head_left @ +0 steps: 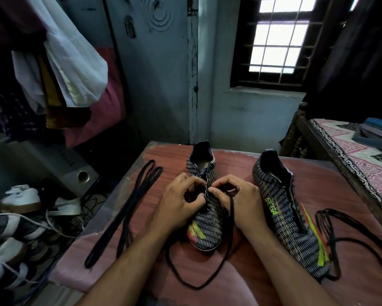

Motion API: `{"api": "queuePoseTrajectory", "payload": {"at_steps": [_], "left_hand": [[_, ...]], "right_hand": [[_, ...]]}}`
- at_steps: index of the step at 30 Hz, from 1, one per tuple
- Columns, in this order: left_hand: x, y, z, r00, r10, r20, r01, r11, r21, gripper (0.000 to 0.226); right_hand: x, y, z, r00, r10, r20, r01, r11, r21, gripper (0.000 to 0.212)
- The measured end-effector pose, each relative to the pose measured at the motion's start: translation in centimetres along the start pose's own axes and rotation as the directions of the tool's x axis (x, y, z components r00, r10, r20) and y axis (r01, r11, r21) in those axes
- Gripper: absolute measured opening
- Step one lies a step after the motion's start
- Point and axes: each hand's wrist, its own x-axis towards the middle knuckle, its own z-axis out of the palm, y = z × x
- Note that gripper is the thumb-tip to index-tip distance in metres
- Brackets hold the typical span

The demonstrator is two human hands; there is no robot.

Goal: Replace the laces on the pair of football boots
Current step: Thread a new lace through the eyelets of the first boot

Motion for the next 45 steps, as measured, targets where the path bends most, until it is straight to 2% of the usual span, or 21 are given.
{"api": "queuePoseTrajectory", "payload": {"at_steps": [7,11,14,17,19,21,22,23,26,28,29,30,32,34,36,38,39,40,42,43,45], "left_hand": [[-0.2,-0.1,0.9,0.993,-0.059,-0.107,0.060,0.998,0.001,0.008],[-0.4,0.1,0.9,0.983,-0.075,-0.170,0.077,0.997,0.006,0.020],[-0.4,0.1,0.4,0.969,-0.065,-0.239,0.048,0.996,-0.078,0.008],[-0.4,-0.1,0.2,0.953,-0.199,-0.230,0.137,0.956,-0.261,0.004],[0.1,-0.1,-0.2,0.890,-0.373,-0.261,0.202,0.838,-0.508,0.006],[0.8,0.5,-1.0,0.793,-0.577,-0.197,0.203,0.554,-0.808,0.012],[1.1,0.6,-1.3,0.761,-0.628,-0.161,0.182,0.446,-0.877,0.016],[1.2,0.6,-1.6,0.747,-0.644,-0.163,0.166,0.419,-0.893,0.020],[0.6,-0.3,-2.1,0.784,-0.579,-0.224,0.250,0.624,-0.740,0.022],[-0.2,-0.6,-2.9,0.910,-0.380,-0.168,0.283,0.862,-0.420,0.021],[-0.9,-0.5,-3.4,0.956,-0.288,-0.061,0.269,0.939,-0.212,0.025],[-1.6,-0.5,-4.0,0.974,-0.222,0.037,0.223,0.975,-0.013,0.031],[-2.9,0.1,-5.4,0.987,-0.127,0.096,0.097,0.959,0.265,0.029],[-3.6,0.8,-6.5,0.997,-0.045,0.069,0.023,0.954,0.298,0.025],[-4.0,1.7,-7.4,0.999,-0.029,0.045,0.018,0.976,0.216,0.020],[-3.8,2.9,-7.9,0.987,-0.158,0.037,0.160,0.986,-0.043,0.025],[-4.0,4.0,-8.2,0.964,-0.262,0.045,0.264,0.923,-0.278,0.029],[-3.9,4.8,-8.0,0.932,-0.354,0.077,0.342,0.791,-0.507,0.031],[-3.9,6.7,-7.7,0.886,-0.449,0.112,0.368,0.535,-0.760,0.028],[-3.9,7.4,-7.3,0.874,-0.475,0.103,0.361,0.494,-0.791,0.026],[-3.9,8.1,-6.6,0.874,-0.483,0.049,0.347,0.549,-0.760,0.024]], "right_hand": [[-0.2,-0.2,0.2,0.998,0.018,0.053,-0.019,1.000,0.016,0.014],[-0.4,-0.6,0.4,0.997,0.018,0.075,-0.024,0.997,0.080,0.027],[-0.5,-0.7,0.7,0.994,0.031,0.108,-0.039,0.997,0.074,0.045],[-0.9,-0.9,1.2,0.990,0.038,0.139,-0.034,0.999,-0.029,0.061],[-1.1,-1.0,1.5,0.988,0.016,0.151,-0.001,0.995,-0.103,0.067],[-1.1,-0.9,1.6,0.986,0.022,0.164,-0.002,0.993,-0.120,0.068],[-1.1,-0.7,1.5,0.985,0.030,0.172,-0.010,0.993,-0.115,0.067],[-1.0,-0.6,1.5,0.983,0.037,0.181,-0.017,0.994,-0.108,0.068],[-0.9,-0.3,1.2,0.978,0.042,0.207,-0.030,0.998,-0.063,0.068],[-1.0,-0.1,1.1,0.978,0.035,0.208,-0.028,0.999,-0.034,0.066],[-1.4,-0.2,1.0,0.977,0.032,0.210,-0.029,0.999,-0.018,0.065],[-1.6,-0.2,0.9,0.976,0.032,0.213,-0.032,0.999,-0.006,0.064],[-2.3,-0.5,0.6,0.975,0.036,0.221,-0.039,0.999,0.012,0.064],[-3.1,-0.8,0.1,0.973,0.037,0.229,-0.044,0.999,0.022,0.064],[-4.2,-1.1,-0.4,0.971,0.053,0.233,-0.062,0.998,0.030,0.062],[-5.2,-1.2,-0.7,0.973,0.069,0.219,-0.080,0.996,0.041,0.058],[-5.8,-1.5,-1.0,0.976,0.068,0.206,-0.078,0.996,0.041,0.056],[-6.0,-1.5,-1.0,0.980,0.068,0.186,-0.077,0.996,0.038,0.055],[-6.7,-1.8,-1.2,0.984,0.070,0.164,-0.076,0.997,0.030,0.052],[-6.8,-1.8,-1.3,0.985,0.074,0.158,-0.079,0.996,0.026,0.051],[-6.9,-2.1,-1.4,0.985,0.076,0.154,-0.082,0.996,0.027,0.050]]}}
